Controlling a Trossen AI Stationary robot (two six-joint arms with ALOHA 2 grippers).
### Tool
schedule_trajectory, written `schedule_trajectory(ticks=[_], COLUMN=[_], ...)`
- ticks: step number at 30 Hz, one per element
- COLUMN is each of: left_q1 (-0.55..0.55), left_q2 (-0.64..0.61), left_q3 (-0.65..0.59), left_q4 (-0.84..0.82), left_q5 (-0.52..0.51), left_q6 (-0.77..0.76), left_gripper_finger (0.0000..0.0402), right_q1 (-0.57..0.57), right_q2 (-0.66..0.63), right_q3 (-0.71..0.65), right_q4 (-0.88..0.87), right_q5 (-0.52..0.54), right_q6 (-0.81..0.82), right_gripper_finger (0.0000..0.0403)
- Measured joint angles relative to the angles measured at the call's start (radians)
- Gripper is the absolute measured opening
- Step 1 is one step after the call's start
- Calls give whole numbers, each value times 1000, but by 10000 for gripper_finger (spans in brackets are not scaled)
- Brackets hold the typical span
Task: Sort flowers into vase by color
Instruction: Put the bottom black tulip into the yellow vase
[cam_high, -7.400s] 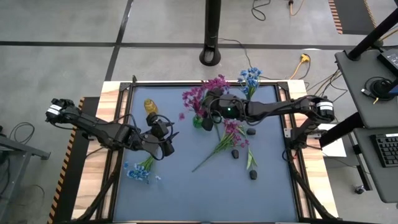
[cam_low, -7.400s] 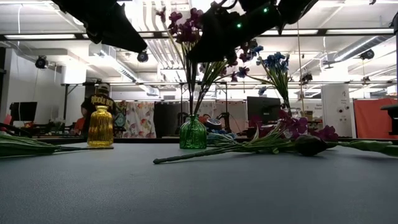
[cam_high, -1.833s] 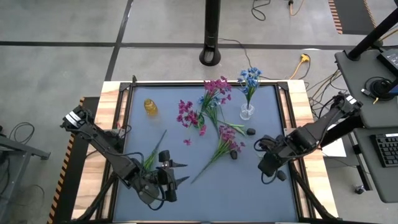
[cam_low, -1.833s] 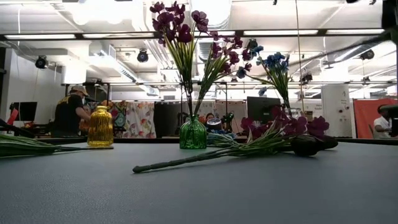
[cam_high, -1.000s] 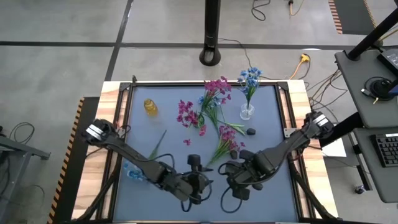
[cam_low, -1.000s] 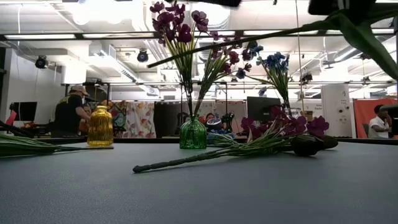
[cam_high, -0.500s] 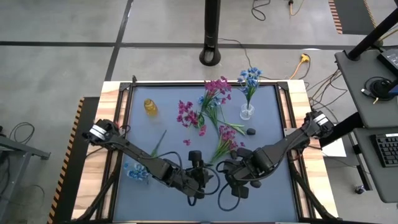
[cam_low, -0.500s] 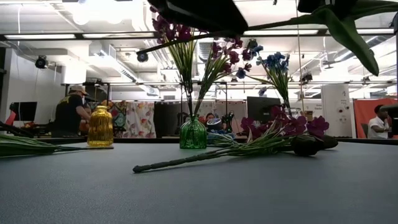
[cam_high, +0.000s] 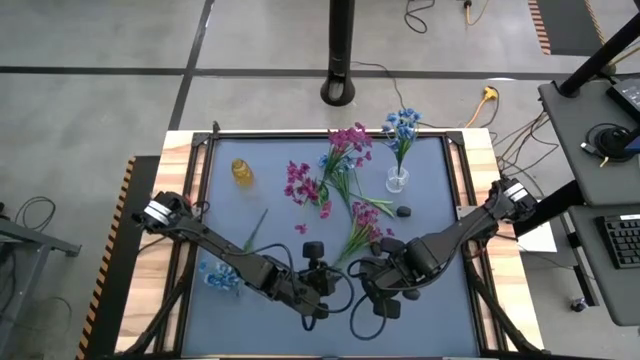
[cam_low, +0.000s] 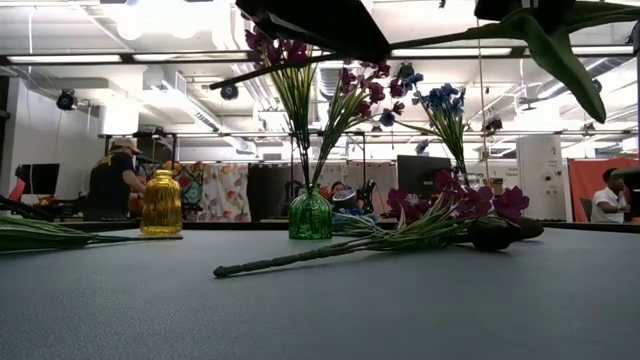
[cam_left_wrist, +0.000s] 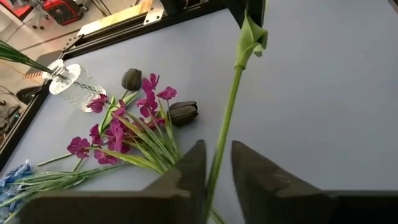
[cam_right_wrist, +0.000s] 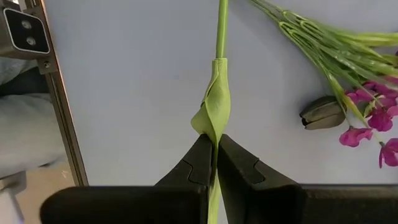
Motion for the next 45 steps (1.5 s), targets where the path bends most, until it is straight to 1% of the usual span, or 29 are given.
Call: schedule_trajectory(ticks=[1,2,5,8,13,18,22,25,27,29,31,33,36,38,40,42,45], left_q1=[0,0,-1,-1,-1,-1,-3,-16,-31,-46,-59,-69,-78,-81,-82,-82,-82], left_q2=[0,0,0,0,0,0,0,-1,-6,-17,-32,-47,-78,-98,-121,-153,-206], left_q3=[0,0,-1,-1,-1,-15,-44,-63,-68,-68,-68,-68,-75,-91,-131,-194,-310], left_q4=[-1,-4,-7,-16,-22,-10,37,56,57,62,64,63,76,129,224,363,604], left_q5=[0,0,-1,-1,-1,-2,-4,-58,-119,-178,-205,-217,-223,-204,-160,-113,-99], left_q6=[0,0,-2,-8,-22,-31,-59,-70,-74,-74,-74,-71,-43,14,88,146,212], left_gripper_finger=[23,12,10,4,2,1,1,0,0,0,0,0,0,0,0,0,0], right_q1=[0,0,0,1,0,0,9,30,58,106,168,236,323,360,377,384,387], right_q2=[0,0,-1,-5,-28,-84,-153,-209,-252,-292,-326,-355,-389,-399,-402,-403,-402], right_q3=[0,0,0,0,0,0,0,-1,-5,-21,-50,-93,-170,-216,-253,-275,-294], right_q4=[0,-1,-3,0,-1,-9,-16,-18,-17,-7,15,45,109,157,197,219,221], right_q5=[9,24,47,54,95,173,241,296,358,458,572,663,748,774,781,784,785], right_q6=[-6,-6,-6,-10,-19,-31,-30,-30,-30,-37,-37,-17,13,23,27,31,48], right_gripper_finger=[13,13,13,25,72,120,144,155,159,161,162,162,163,165,167,170,173])
